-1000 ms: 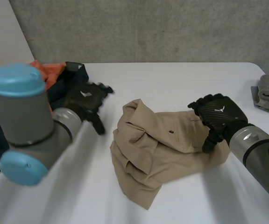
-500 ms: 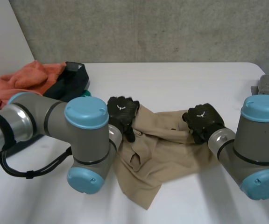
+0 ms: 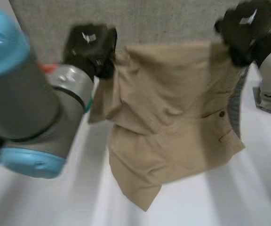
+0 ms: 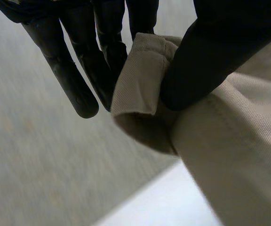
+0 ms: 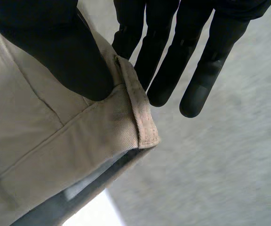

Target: Fold the laundry.

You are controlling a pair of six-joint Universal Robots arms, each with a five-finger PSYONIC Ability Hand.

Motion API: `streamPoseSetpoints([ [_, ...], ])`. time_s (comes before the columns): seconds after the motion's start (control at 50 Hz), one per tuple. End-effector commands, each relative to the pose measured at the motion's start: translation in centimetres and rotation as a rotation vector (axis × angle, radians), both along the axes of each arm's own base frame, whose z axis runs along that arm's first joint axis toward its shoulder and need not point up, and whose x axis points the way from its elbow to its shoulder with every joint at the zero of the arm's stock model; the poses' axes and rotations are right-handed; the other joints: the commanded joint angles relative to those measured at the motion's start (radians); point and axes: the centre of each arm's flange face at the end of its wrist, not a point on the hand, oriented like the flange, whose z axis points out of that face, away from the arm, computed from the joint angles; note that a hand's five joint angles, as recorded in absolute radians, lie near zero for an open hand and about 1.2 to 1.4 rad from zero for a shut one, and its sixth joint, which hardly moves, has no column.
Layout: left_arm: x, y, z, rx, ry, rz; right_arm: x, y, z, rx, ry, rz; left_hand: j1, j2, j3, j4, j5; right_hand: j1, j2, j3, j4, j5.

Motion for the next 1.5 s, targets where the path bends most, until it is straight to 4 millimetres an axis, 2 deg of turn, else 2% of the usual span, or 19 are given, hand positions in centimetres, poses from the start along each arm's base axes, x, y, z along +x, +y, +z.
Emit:
streamPoseSetpoints([
  [0.02, 1.8, 3.6, 7.5, -0.175, 0.099, -0.122, -1.3, 3.3, 7.5, -0.175, -0.086, 0.000, 0.267, 0.204, 0.209, 0.199, 0.234, 0.284, 0.231, 0.212, 0.200, 0.228],
  [0.08, 2.8, 4.2, 10.1, -0.242, 0.140, -0.121, -2.2, 4.8, 10.4, -0.257, -0.141, -0.020, 0.267, 0.204, 0.209, 0.199, 0.234, 0.284, 0.231, 0.212, 0.200, 0.228],
  [0.2, 3.6, 3.4, 12.1, -0.298, 0.170, -0.088, -2.2, 4.1, 11.4, -0.282, -0.165, -0.038, 0.267, 0.204, 0.209, 0.199, 0.234, 0.284, 0.231, 0.212, 0.200, 0.228],
  [0.28, 2.4, 0.7, 10.3, -0.262, 0.137, -0.077, -0.8, 0.5, 8.4, -0.187, -0.128, -0.045, 0.267, 0.204, 0.209, 0.199, 0.234, 0.284, 0.231, 0.212, 0.200, 0.228],
  [0.42, -0.6, -7.2, 4.8, -0.213, 0.076, -0.079, 1.3, -6.5, 1.7, -0.041, -0.084, -0.089, 0.267, 0.204, 0.209, 0.199, 0.234, 0.284, 0.231, 0.212, 0.200, 0.228],
  [0.48, -3.4, -10.6, 1.7, -0.270, 0.085, -0.152, 2.5, -10.4, -1.8, -0.044, -0.104, -0.133, 0.267, 0.204, 0.209, 0.199, 0.234, 0.284, 0.231, 0.212, 0.200, 0.228],
  [0.62, -6.9, -15.1, -3.9, -0.387, 0.104, -0.225, 4.8, -15.3, -7.9, -0.151, -0.168, -0.177, 0.212, 0.149, 0.154, 0.145, 0.179, 0.284, 0.231, 0.212, 0.200, 0.228],
  [0.64, -7.1, -15.5, -4.2, -0.398, 0.110, -0.223, 5.1, -15.7, -8.6, -0.166, -0.180, -0.172, 0.060, -0.003, 0.002, -0.007, 0.028, 0.238, 0.185, 0.166, 0.155, 0.182],
  [0.66, -7.2, -15.9, -4.5, -0.410, 0.115, -0.221, 5.4, -16.1, -9.2, -0.183, -0.189, -0.168, -0.153, -0.216, -0.211, -0.221, -0.186, -0.134, -0.187, -0.206, -0.218, -0.190],
  [0.68, -7.2, -16.2, -4.7, -0.417, 0.120, -0.213, 5.8, -17.0, -10.8, -0.207, -0.196, -0.170, -0.417, -0.480, -0.475, -0.484, -0.450, -0.938, -0.991, -1.010, -1.022, -0.994],
  [0.7, -7.4, -16.7, -5.0, -0.426, 0.128, -0.206, 6.0, -17.4, -11.3, -0.222, -0.204, -0.172, -0.955, -1.018, -1.013, -1.022, -0.988, -0.938, -0.991, -1.010, -1.022, -0.994],
  [0.76, -7.3, -17.1, -4.9, -0.433, 0.140, -0.182, 6.5, -18.0, -12.6, -0.232, -0.207, -0.166, -0.948, -1.011, -1.006, -1.015, -0.980, -0.938, -0.991, -1.010, -1.022, -0.994],
  [0.84, -6.8, -17.2, -4.7, -0.419, 0.162, -0.119, 6.2, -17.7, -11.1, -0.245, -0.216, -0.173, -0.955, -1.018, -1.013, -1.022, -0.988, -0.938, -0.991, -1.010, -1.022, -0.994],
  [0.98, -4.5, -14.1, -2.7, -0.313, 0.138, -0.047, 4.0, -14.8, -7.2, -0.158, -0.141, -0.114, -0.899, -0.961, -0.956, -0.966, -0.931, -0.938, -0.991, -1.010, -1.022, -0.994],
  [1.1, -2.0, -7.1, -3.2, -0.111, 0.026, -0.079, 0.8, -10.4, -6.9, 0.093, -0.010, 0.050, -0.705, -0.767, -0.762, -0.772, -0.737, -0.938, -0.991, -1.010, -1.022, -0.994],
  [1.22, -0.3, 1.0, -5.8, 0.123, -0.119, -0.167, -4.4, -8.9, -9.9, 0.380, 0.048, -0.026, -0.702, -0.765, -0.759, -0.769, -0.734, -0.938, -0.991, -1.010, -1.022, -0.994],
  [1.32, 2.1, 6.7, -10.1, 0.334, -0.266, -0.223, -5.8, -6.4, -13.1, 0.553, 0.144, -0.016, -0.594, -0.656, -0.651, -0.661, -0.626, -0.790, -0.843, -0.862, -0.874, -0.846],
  [1.4, 3.0, 9.5, -13.0, 0.416, -0.333, -0.266, -7.0, -4.7, -16.1, 0.645, 0.233, 0.014, -0.455, -0.518, -0.513, -0.523, -0.488, -0.708, -0.760, -0.779, -0.791, -0.763],
  [1.5, 2.9, 9.8, -15.4, 0.427, -0.348, -0.275, -8.2, -4.7, -18.7, 0.620, 0.215, 0.026, -0.566, -0.629, -0.624, -0.633, -0.599, -0.675, -0.728, -0.747, -0.759, -0.731],
])
